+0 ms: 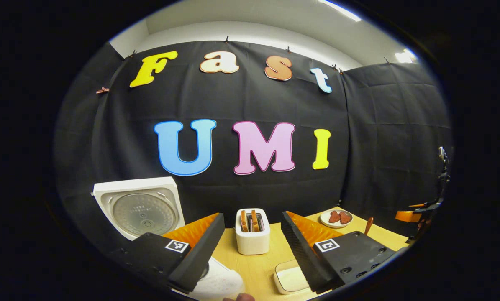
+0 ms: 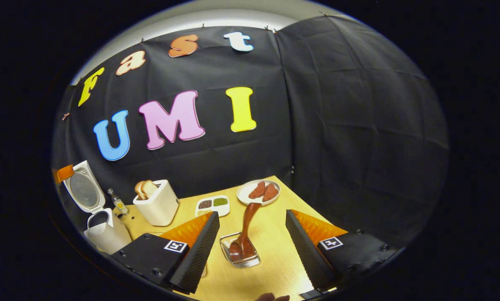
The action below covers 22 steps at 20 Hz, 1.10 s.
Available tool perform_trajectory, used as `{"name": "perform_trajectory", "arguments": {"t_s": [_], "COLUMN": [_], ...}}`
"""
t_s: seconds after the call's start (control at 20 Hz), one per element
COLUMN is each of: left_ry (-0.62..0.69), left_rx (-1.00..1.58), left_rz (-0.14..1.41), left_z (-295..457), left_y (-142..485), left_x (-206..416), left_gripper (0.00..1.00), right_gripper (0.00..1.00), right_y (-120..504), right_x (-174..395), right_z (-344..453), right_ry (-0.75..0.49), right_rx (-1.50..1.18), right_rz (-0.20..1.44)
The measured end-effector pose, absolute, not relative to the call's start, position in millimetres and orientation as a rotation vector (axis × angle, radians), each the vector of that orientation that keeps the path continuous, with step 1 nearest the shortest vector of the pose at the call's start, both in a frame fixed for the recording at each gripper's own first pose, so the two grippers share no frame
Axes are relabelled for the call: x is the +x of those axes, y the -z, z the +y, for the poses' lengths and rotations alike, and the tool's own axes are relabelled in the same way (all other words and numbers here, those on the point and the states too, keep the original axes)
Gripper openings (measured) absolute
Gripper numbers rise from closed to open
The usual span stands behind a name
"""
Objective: Close the left gripper, press the button to open the rice cooker; take a wooden spoon from the chopstick holder with the right hand, scoop a spoonful of rice and pour it into the rice cooker, then put the wooden spoon back into the chopstick holder.
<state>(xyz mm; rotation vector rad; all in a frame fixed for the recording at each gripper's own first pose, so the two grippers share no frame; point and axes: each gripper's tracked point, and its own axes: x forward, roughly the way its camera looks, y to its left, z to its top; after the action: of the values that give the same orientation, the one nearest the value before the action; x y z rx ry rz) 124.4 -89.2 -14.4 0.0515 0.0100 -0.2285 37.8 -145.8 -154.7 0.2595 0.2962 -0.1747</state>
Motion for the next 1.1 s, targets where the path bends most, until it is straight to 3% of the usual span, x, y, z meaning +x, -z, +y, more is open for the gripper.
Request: {"name": "perform_trajectory", "arguments": {"t_s": [0.35, 0.7, 1.1], "left_ry": [0.062, -0.126, -0.227], "left_rx": [0.049, 0.073, 0.077], "left_rz": [-0.074, -0.172, -0.110], "left_z": [-9.5, 87.0, 153.5], "left_y": [-30.5, -78.8, -73.5], "left_x": [136.0, 172.4, 249.2], "left_gripper": [0.94, 0.93, 0.94], "right_gripper": [0.98, 0.98, 0.98], "right_y": [77.7, 47.3, 37.8], "right_x": [38.8, 36.8, 20.6], "right_z": [-59.5, 9.5, 31.1], "right_ry": [0.012, -0.101, -0.090], "right_rx": [0.200, 0.098, 0.080], "right_rz": [0.152, 0.098, 0.093]}}
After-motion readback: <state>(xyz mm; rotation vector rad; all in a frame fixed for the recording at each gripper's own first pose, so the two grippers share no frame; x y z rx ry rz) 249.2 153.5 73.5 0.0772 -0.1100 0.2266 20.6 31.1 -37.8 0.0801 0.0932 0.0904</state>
